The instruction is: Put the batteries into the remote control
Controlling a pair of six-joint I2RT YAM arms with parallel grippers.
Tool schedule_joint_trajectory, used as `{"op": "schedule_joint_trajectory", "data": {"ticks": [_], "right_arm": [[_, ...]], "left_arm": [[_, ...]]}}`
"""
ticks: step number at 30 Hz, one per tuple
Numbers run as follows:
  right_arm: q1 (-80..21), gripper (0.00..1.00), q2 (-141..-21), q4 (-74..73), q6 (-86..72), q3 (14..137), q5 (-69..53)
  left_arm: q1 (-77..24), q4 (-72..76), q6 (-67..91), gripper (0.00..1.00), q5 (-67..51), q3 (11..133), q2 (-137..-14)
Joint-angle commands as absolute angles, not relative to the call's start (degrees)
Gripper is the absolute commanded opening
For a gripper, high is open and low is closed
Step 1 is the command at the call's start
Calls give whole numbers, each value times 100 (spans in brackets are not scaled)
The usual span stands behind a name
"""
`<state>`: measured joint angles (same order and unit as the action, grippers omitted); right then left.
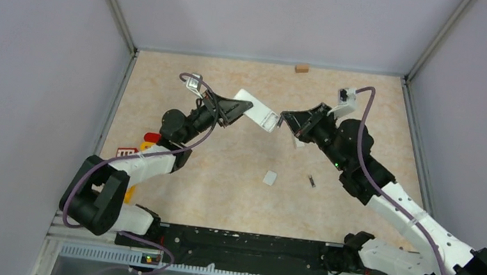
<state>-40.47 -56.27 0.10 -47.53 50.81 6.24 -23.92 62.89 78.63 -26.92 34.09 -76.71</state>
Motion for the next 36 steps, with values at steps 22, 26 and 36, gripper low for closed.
{"op": "schedule_joint_trajectory", "data": {"ticks": [22,26,36], "right_arm": [[-5155,0,-6237,1088,-4211,5725,2735],[-5265,0,-6353,1067,-4186,5768,3005],[-5366,0,-6619,981,-4543,5795,3279]], "left_arm": [[-2601,7617,9409,0,-1621,3402,-7785],[-2624,7778,9529,0,-1555,3388,-7860],[-2689,8462,9759,0,-1487,3393,-8194]]}}
